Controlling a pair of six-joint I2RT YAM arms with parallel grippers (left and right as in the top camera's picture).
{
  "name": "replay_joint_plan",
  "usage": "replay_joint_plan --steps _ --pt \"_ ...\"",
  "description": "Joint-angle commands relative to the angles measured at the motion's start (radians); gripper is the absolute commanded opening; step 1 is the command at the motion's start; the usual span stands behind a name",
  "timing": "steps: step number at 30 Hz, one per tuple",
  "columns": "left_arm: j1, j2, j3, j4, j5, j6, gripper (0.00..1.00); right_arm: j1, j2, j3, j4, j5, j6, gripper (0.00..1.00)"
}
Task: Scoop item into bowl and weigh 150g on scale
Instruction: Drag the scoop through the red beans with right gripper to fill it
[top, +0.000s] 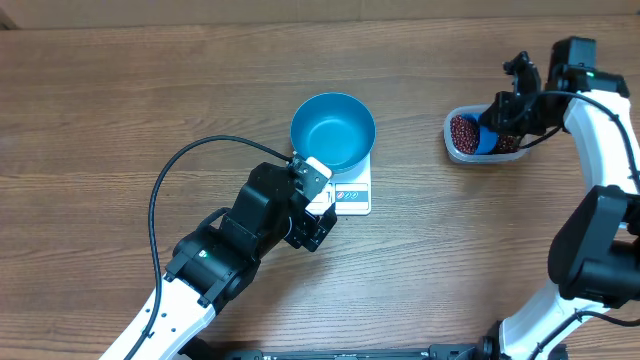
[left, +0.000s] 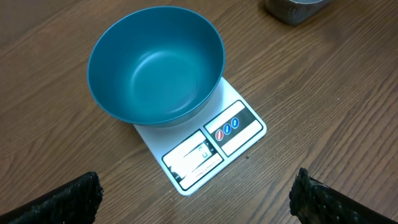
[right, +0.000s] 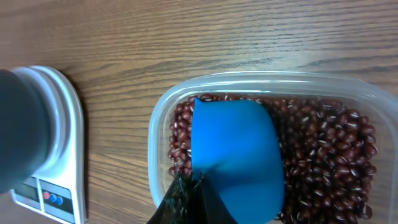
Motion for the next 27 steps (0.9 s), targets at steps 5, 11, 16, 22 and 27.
replay_joint_plan --steps 5,11,16,22,27 --pt "0.0 0.003 -0.005 0.003 -0.005 -0.006 1.0 -0.049 0.005 -0.012 -0.027 -0.135 0.033 0.04" --pt "0.0 0.003 -0.005 0.003 -0.005 -0.006 1.0 -0.057 0.013 -0.012 -0.019 -0.176 0.058 0.04" --pt "0.0 0.003 -0.005 0.003 -0.005 -0.006 1.0 -0.084 0.013 -0.012 -0.011 -0.209 0.09 0.04" --pt "0.0 0.003 -0.005 0.003 -0.005 -0.006 1.0 -0.117 0.024 -0.012 -0.012 -0.213 0.116 0.04" --pt "0.0 0.003 -0.005 0.003 -0.005 -0.006 0.99 -0.122 0.089 -0.012 -0.011 -0.221 0.116 0.04"
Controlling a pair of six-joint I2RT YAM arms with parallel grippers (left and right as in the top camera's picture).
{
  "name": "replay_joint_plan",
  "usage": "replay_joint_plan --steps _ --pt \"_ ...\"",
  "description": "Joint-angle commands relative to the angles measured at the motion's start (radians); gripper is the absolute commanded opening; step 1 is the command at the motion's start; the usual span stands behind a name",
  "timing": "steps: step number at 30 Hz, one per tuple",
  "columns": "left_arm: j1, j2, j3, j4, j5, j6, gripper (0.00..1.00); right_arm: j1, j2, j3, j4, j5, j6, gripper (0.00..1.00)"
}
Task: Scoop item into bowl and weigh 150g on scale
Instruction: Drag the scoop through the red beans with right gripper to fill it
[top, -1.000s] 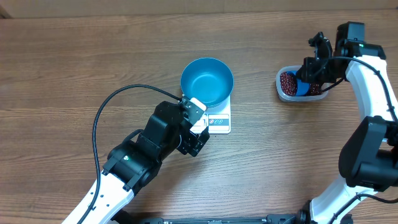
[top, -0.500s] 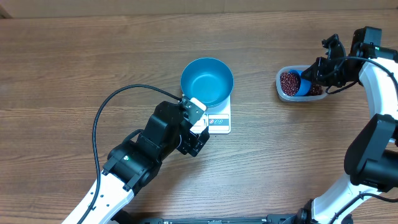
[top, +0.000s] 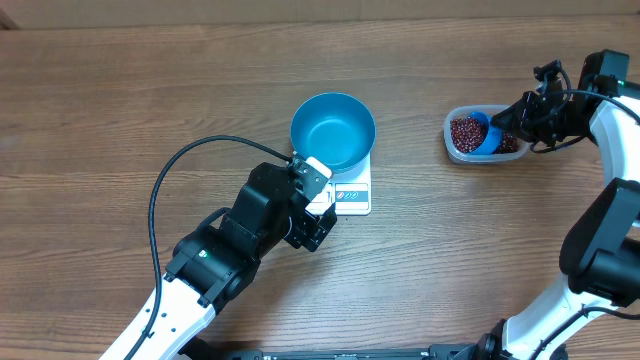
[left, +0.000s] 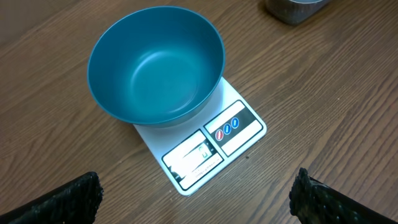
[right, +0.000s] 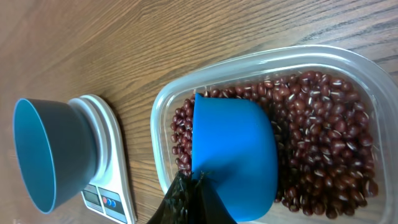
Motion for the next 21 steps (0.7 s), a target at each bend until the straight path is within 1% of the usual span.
replay_joint_plan --steps 1,9,15,19,21 --pt "0.0 0.003 -0.005 0.003 -0.005 -0.006 0.99 -0.001 0.058 -0.006 0.003 -0.034 0.005 0.04" --pt "0.0 0.003 -0.005 0.003 -0.005 -0.006 1.0 -0.008 0.07 -0.006 0.024 -0.083 0.001 0.04" --pt "0.0 0.003 -0.005 0.003 -0.005 -0.006 0.99 -0.077 0.07 -0.006 0.035 -0.144 -0.003 0.04" --pt "0.0 0.003 -0.005 0.003 -0.005 -0.006 0.99 -0.129 0.071 -0.006 0.036 -0.177 -0.032 0.04" --pt "0.0 0.003 -0.005 0.003 -0.005 -0.006 1.0 -0.157 0.071 -0.006 0.031 -0.217 -0.069 0.04"
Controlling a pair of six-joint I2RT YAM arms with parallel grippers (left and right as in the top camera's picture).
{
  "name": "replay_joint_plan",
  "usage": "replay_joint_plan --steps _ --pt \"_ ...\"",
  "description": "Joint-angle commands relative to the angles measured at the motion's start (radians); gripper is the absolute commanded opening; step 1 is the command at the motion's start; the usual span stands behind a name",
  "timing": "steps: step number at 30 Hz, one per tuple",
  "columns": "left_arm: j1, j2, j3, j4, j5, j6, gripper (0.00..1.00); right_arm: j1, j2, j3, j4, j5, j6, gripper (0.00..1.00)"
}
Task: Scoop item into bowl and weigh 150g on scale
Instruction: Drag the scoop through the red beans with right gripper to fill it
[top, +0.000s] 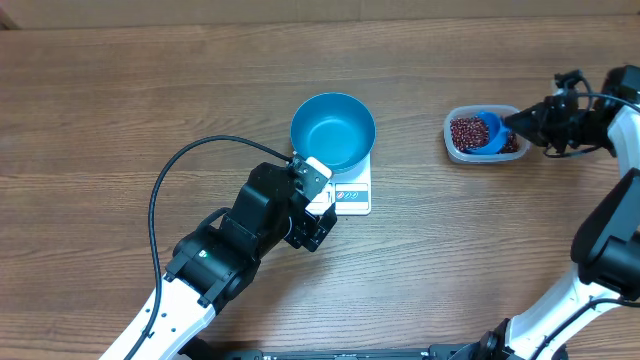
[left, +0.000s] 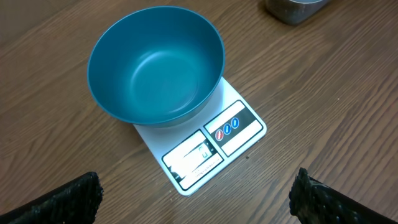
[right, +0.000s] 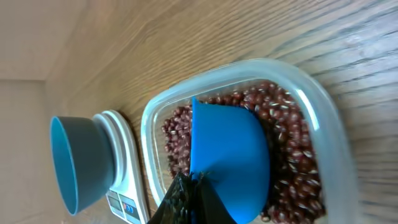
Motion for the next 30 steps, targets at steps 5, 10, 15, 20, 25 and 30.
replay_joint_plan --steps 5,10,15,20,25,30 --pt "0.0 0.003 -0.005 0.003 -0.005 -0.006 0.99 -0.073 0.007 -0.005 -0.024 -0.096 -0.097 0.04" --pt "0.0 0.003 -0.005 0.003 -0.005 -0.006 1.0 -0.074 0.007 -0.005 -0.053 -0.13 -0.145 0.04" --pt "0.0 0.003 -0.005 0.003 -0.005 -0.006 1.0 -0.074 0.007 -0.005 -0.042 -0.196 -0.147 0.04" --pt "0.0 0.003 -0.005 0.003 -0.005 -0.006 1.0 -0.074 0.007 -0.005 -0.043 -0.203 -0.139 0.04" --pt "0.0 0.003 -0.005 0.003 -0.005 -0.006 0.99 -0.074 0.007 -0.005 -0.042 -0.244 -0.135 0.04" --pt "0.0 0.003 -0.005 0.003 -0.005 -0.006 0.99 -0.074 0.007 -0.005 -0.038 -0.348 -0.136 0.04"
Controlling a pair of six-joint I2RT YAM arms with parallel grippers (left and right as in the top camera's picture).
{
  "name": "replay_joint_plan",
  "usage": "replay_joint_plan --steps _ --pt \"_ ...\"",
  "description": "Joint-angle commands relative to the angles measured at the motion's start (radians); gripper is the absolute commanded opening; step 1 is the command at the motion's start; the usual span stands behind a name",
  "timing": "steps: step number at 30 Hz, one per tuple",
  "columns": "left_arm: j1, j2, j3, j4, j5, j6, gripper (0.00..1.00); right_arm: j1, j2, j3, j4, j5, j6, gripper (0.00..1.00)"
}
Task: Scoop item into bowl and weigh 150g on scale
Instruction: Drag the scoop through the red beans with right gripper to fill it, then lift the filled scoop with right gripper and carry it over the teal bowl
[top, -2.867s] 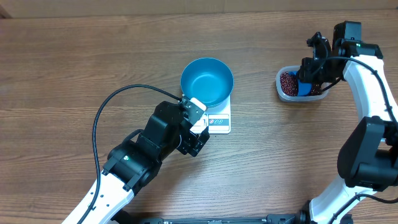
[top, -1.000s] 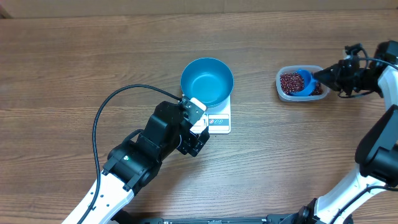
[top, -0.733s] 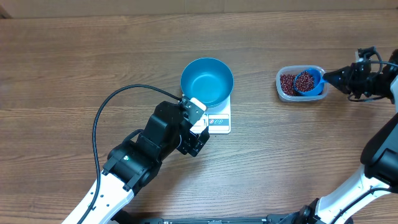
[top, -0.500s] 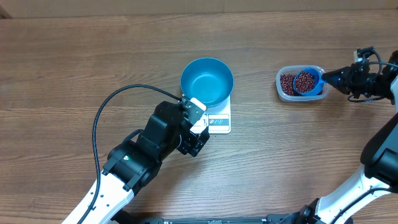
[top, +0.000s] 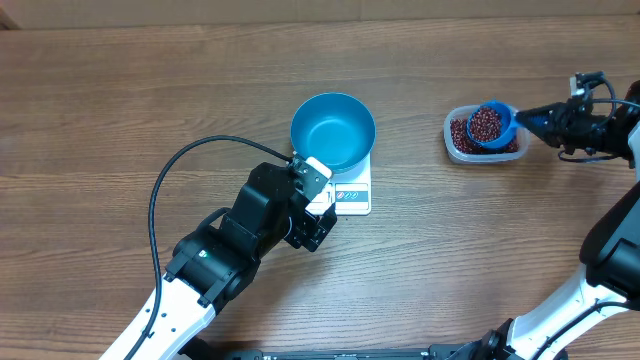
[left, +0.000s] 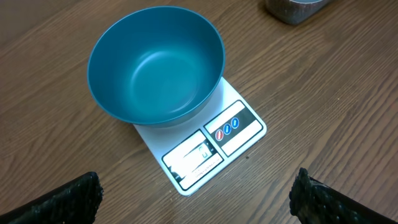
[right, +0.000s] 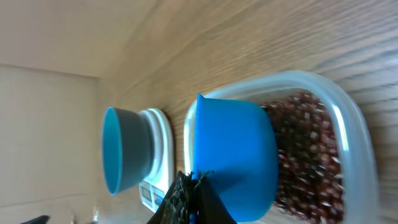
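Note:
An empty teal bowl (top: 333, 131) (left: 155, 68) stands on the white scale (top: 352, 197) (left: 236, 127) at the table's middle. To the right is a clear container (top: 456, 146) (right: 351, 124) of red beans (right: 305, 143). My right gripper (top: 548, 119) (right: 189, 186) is shut on the handle of a blue scoop (top: 488, 124) (right: 233, 162). The scoop is held level just above the container, heaped with beans. My left gripper (left: 196, 190) hangs open near the scale's front, holding nothing. The right wrist view also shows the bowl (right: 121, 158) beyond the scoop.
The left arm's black cable (top: 165, 190) loops over the wooden table left of the scale. The scale's display (left: 194, 158) and two round buttons (left: 227, 129) face my left gripper. The container's corner (left: 292, 7) shows at the top of the left wrist view.
The scoop was tilted down in the beans; now it is level and raised over the container, full of beans. My right gripper has shifted further right. The left arm is unmoved.
The scoop first lay mouth down on the beans with my right gripper close over the container. The gripper then stood further right at each moment, the scoop tipping into the beans. Now it holds a heaped load above the container. Bowl, scale and left arm stayed put.

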Motion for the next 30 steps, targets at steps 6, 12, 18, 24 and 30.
replay_joint_plan --steps 6,12,18,24,30 --pt "0.0 0.003 -0.005 0.003 -0.005 -0.006 1.0 -0.004 0.007 -0.004 0.005 -0.241 -0.004 0.04" --pt "0.0 0.003 -0.005 0.003 -0.005 -0.006 0.99 -0.004 0.006 0.002 0.009 -0.446 -0.004 0.04" --pt "0.0 0.003 -0.005 0.003 -0.005 -0.006 1.0 0.0 0.005 0.018 0.004 -0.557 0.0 0.04" --pt "0.0 0.003 -0.005 0.003 -0.005 -0.006 1.0 0.041 -0.001 0.031 -0.013 -0.557 0.019 0.04" --pt "0.0 0.003 -0.005 0.003 -0.005 -0.006 1.0 0.103 -0.033 0.043 -0.013 -0.557 0.023 0.04"
